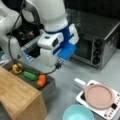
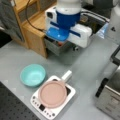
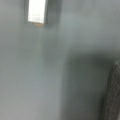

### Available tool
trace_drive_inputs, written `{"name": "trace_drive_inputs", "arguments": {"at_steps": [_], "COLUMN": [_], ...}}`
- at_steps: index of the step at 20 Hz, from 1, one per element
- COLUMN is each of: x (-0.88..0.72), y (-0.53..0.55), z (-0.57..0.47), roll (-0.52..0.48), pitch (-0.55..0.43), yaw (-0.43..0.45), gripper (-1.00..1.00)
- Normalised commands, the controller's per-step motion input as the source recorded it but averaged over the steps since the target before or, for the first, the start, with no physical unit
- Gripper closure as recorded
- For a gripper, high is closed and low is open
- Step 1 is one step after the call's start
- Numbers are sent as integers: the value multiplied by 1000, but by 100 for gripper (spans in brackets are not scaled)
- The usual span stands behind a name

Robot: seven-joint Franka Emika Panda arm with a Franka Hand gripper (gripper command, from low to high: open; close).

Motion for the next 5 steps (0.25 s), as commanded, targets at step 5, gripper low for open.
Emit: {"name": "trace_drive_inputs", "arguments": {"at_steps": [5], "x": [100], "y": [149], "z": [169], "roll": [63], "pitch": [214], "yaw": [-10], "gripper": [-100]}}
